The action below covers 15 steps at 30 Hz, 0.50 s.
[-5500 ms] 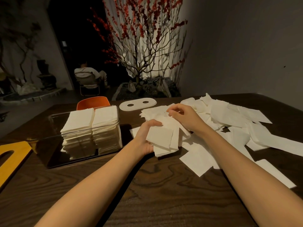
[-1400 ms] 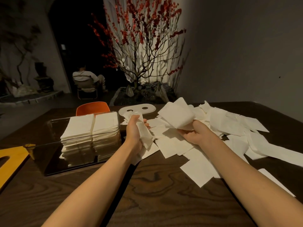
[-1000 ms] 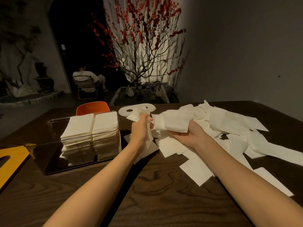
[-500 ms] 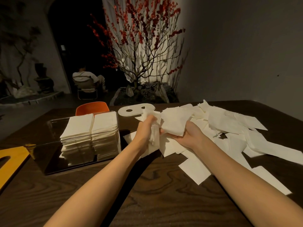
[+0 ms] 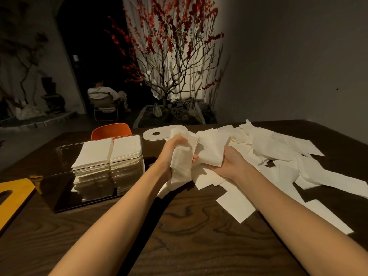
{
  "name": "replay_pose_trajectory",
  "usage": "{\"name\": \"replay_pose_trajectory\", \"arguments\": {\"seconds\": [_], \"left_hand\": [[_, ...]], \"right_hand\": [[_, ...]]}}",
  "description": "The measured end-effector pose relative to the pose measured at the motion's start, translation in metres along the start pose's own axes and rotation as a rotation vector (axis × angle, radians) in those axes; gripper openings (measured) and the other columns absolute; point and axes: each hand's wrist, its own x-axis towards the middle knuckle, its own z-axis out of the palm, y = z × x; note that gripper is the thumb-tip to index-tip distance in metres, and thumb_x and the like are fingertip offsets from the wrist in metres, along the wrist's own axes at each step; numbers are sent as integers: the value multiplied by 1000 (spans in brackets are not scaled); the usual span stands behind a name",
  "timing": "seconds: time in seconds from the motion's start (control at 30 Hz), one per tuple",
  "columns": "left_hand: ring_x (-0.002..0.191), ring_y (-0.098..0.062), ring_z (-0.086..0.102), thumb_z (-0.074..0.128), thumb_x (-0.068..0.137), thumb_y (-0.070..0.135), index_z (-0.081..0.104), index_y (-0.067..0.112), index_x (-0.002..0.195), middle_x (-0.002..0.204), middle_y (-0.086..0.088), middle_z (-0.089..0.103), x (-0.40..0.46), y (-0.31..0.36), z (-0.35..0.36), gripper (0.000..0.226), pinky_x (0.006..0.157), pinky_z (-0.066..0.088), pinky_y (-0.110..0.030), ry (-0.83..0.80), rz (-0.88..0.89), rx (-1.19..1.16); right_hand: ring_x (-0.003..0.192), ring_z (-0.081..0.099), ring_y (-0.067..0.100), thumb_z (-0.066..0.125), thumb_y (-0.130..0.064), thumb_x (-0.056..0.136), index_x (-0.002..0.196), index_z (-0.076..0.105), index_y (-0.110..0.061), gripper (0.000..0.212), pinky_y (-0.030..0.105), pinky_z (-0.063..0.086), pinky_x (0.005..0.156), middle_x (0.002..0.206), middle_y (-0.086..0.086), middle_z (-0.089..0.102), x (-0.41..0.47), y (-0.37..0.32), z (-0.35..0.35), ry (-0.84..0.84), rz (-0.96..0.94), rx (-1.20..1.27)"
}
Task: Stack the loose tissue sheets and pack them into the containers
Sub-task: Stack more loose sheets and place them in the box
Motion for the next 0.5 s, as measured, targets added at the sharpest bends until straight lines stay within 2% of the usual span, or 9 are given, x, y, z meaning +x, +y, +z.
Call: {"name": "replay_pose_trajectory", "arguments": {"seconds": [0.17, 0.3, 0.4, 0.47, 0.5], "left_hand": [[47, -15, 61, 45, 93, 17, 50, 9, 98, 52, -7, 65, -3, -1, 1, 10, 48, 51, -22, -39, 20, -41], [42, -11, 59, 39, 96, 11, 49, 7, 89, 48, -3, 62, 0, 0, 0, 13, 44, 47, -16, -77, 87, -63], [48, -14, 61, 42, 94, 13, 50, 7, 96, 54, -5, 64, 3, -4, 1, 10, 48, 49, -21, -87, 37, -38], [49, -12, 61, 43, 94, 12, 52, 6, 96, 62, -8, 64, 3, -7, 3, 12, 44, 48, -19, -59, 44, 33], [54, -12, 62, 43, 94, 13, 53, 6, 100, 72, -11, 63, 2, -7, 5, 13, 44, 49, -19, -55, 48, 64]], "right_hand": [[115, 58, 35, 41, -15, 101, 115, 58, -20, 23, 54, 44, 101, 120, 17, 62, -4, 0, 2, -14, 3, 0], [114, 59, 35, 36, -14, 103, 120, 58, -19, 29, 53, 46, 99, 120, 16, 64, -5, -1, 4, 7, 10, 31], [114, 58, 36, 33, -15, 103, 112, 60, -19, 28, 54, 47, 95, 120, 15, 64, -10, -2, 8, 10, 34, 80], [117, 56, 37, 36, -16, 102, 118, 60, -16, 29, 54, 45, 99, 123, 16, 63, -9, -1, 8, -18, 45, 114], [119, 56, 37, 38, -18, 102, 123, 59, -15, 30, 54, 43, 101, 125, 16, 63, -10, 0, 8, -28, 52, 126]]}}
